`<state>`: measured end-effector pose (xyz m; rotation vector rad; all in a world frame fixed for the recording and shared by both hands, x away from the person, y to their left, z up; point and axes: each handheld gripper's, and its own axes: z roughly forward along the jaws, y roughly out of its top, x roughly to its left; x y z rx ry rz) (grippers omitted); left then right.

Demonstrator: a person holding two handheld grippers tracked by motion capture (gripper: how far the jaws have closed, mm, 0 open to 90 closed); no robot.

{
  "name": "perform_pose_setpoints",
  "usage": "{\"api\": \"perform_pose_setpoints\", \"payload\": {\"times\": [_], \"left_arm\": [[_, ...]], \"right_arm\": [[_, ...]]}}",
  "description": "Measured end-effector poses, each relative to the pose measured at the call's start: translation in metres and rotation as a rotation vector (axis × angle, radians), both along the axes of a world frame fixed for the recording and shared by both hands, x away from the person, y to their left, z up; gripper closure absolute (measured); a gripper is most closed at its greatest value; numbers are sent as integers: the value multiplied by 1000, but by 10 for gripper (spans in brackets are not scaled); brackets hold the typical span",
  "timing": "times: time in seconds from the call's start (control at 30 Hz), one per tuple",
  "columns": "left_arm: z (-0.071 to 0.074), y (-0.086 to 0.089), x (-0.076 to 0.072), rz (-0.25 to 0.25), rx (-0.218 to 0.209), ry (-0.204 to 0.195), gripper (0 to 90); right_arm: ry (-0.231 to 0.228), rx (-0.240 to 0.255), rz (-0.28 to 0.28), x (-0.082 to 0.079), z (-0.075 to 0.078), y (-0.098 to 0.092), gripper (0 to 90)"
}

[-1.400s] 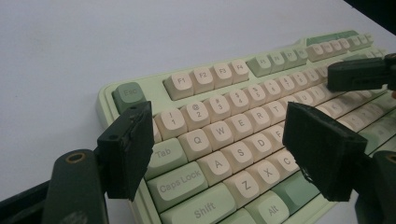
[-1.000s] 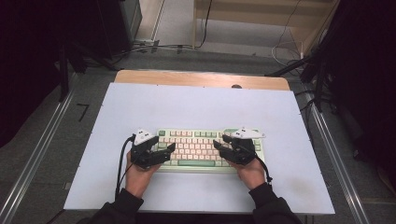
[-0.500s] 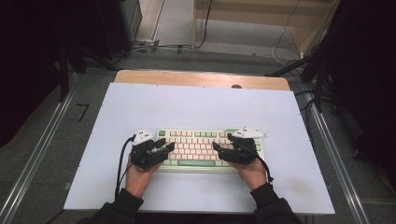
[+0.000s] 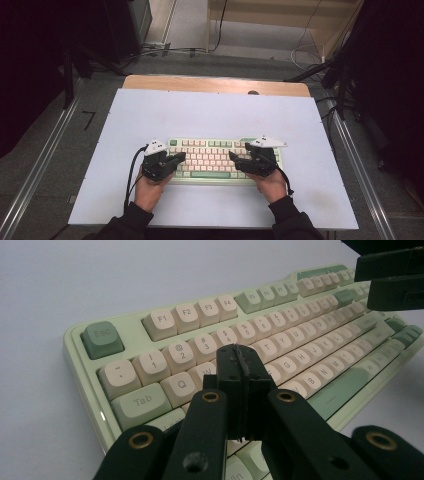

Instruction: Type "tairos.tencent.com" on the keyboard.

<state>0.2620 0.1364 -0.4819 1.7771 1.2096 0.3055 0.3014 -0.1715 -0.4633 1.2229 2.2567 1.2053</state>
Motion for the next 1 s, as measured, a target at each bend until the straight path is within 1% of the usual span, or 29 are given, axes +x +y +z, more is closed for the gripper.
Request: {"api": "perform_pose_setpoints", "payload": {"times": [0.1,0.27,0.53,0.6,0.67,0.8,0.87,0.93,0.97,1.0], "left_arm": [[-2,-2,1,-16,14,5,900],[-8,-10,5,-20,43,23,900],[-9,-14,6,-18,59,22,900],[-10,-15,7,-20,63,25,900],[-11,-16,7,-20,78,32,900],[-12,-17,8,-19,81,34,900],[-13,-18,8,-23,93,43,900],[-13,-19,8,-20,93,41,900],[-13,-18,8,-20,87,40,900],[-12,-18,7,-22,69,37,894]], "right_arm": [[-1,3,-1,0,0,-1,283],[0,4,-8,-1,0,-2,283],[4,3,-16,-2,-1,-3,283],[3,1,-17,-2,-1,-4,282],[4,1,-18,-2,-1,-4,283],[3,4,-20,-3,-1,-5,283],[1,7,-20,-3,-1,-5,283],[0,5,-20,-3,-1,-5,283],[1,4,-21,-3,-1,-5,283],[2,4,-21,-3,-1,-5,283]]}}
